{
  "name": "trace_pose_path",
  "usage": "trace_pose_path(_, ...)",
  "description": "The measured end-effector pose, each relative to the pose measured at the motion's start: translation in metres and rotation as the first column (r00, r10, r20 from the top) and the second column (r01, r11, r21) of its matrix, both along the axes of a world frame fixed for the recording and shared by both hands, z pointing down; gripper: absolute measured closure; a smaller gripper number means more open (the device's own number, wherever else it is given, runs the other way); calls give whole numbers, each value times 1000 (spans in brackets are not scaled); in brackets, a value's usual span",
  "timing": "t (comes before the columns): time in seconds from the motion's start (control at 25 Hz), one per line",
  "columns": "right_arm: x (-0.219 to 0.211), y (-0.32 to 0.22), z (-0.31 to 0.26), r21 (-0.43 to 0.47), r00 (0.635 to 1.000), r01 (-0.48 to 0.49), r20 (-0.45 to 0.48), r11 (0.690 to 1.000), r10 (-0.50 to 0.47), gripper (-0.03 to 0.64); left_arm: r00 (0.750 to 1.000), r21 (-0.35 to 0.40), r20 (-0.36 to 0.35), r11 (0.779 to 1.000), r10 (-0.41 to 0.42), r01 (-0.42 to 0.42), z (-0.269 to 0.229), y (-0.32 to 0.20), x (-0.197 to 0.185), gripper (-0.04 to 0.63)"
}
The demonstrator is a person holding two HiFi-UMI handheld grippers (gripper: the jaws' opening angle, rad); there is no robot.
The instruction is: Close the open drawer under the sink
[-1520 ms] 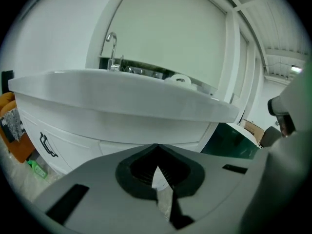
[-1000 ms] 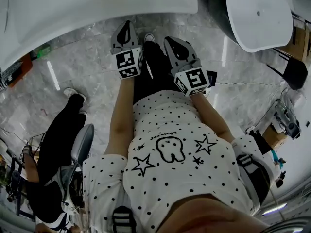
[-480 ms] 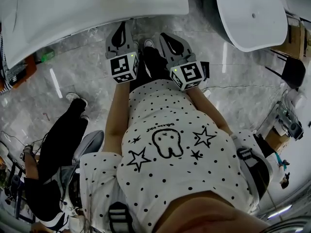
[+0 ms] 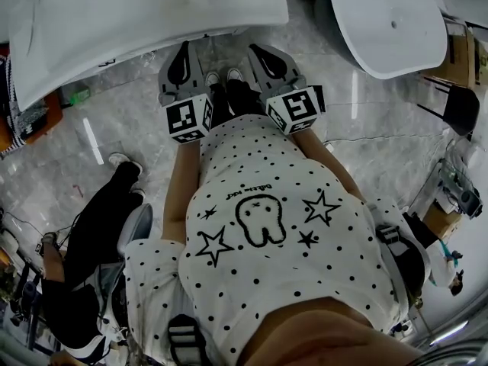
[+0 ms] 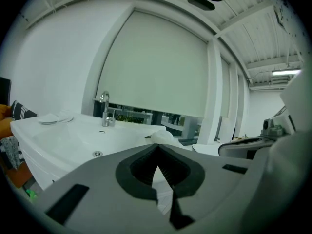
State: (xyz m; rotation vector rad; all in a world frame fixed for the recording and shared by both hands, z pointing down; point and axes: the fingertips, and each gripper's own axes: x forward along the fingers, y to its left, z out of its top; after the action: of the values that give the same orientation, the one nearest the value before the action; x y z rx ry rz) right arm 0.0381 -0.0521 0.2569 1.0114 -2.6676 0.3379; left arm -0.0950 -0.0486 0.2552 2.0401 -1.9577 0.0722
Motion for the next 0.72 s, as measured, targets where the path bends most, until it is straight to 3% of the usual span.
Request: trace_pose_path(0.72,4,19,-30,66,997,76,26,995,-78,603,993,81,7,990,117,-117,-50,35,37,591)
